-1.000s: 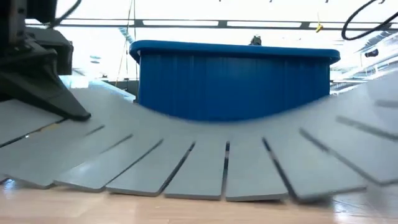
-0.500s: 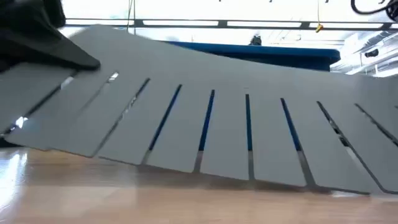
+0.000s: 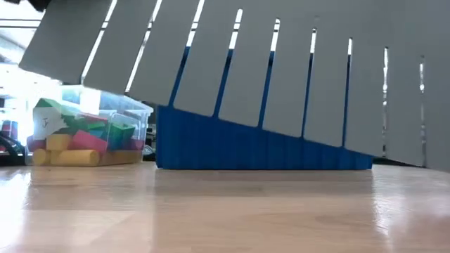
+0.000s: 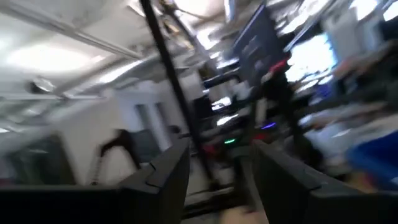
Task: Sort blocks
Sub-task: Assemble the blue bin using bin divider
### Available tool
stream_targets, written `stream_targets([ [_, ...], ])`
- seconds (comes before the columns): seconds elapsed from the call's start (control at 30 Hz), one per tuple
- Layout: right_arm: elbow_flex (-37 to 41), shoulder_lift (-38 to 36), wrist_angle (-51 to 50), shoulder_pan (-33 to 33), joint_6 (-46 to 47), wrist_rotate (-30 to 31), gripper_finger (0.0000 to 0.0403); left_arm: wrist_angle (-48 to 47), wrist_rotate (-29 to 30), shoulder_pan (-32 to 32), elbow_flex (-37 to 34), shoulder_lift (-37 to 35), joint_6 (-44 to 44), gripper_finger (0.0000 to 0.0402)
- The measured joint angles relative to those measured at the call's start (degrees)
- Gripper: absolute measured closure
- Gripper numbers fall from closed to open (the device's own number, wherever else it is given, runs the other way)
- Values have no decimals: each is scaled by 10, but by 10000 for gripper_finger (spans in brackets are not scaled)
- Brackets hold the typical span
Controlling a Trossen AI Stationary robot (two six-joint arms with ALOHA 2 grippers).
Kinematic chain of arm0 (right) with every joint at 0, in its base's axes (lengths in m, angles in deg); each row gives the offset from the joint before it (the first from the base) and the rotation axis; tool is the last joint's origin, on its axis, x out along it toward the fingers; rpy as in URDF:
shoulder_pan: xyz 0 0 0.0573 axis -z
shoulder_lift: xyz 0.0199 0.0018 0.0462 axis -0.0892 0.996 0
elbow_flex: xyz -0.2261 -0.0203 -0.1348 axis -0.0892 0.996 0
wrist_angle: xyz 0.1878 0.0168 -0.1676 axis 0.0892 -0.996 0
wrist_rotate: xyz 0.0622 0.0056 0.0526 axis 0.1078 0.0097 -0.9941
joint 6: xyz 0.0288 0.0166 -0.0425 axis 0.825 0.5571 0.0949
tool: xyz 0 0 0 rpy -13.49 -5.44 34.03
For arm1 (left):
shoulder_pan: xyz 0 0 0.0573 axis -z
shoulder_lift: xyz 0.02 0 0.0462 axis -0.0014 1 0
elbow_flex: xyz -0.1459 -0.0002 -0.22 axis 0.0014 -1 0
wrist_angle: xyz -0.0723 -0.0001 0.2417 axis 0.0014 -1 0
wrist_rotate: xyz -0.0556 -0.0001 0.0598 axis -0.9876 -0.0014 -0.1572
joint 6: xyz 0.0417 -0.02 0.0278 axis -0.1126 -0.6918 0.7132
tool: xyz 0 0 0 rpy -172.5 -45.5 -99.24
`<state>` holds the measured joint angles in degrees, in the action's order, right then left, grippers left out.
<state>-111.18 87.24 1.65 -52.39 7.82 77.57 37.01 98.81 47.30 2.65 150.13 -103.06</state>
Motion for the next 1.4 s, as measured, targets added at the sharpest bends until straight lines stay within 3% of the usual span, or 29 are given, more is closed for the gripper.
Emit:
stream_targets([
  [0.1,-11,1,-52,16,-40,21,220,0,0,0,13,0,38,387],
  [0.2,-48,1,-168,22,-43,54,199,0,11,-2,16,0,66,386],
  [0.33,-148,1,-419,22,5,51,169,0,15,-6,16,0,50,386],
  [0.53,-322,28,-923,59,276,-48,164,2,17,-7,16,0,47,385],
  [0.67,-373,53,-1107,96,363,-153,179,2,16,-7,16,0,45,385],
  [0.87,-375,83,-1186,137,386,-281,200,4,15,-7,16,-1,44,385],
  [1.13,-375,120,-1191,155,347,-295,235,7,15,-7,16,-1,44,385],
  [1.23,-375,136,-1191,158,325,-307,273,8,15,-7,16,-1,45,385],
  [1.4,-375,152,-1191,164,321,-321,384,7,8,-7,16,-1,41,384],
])
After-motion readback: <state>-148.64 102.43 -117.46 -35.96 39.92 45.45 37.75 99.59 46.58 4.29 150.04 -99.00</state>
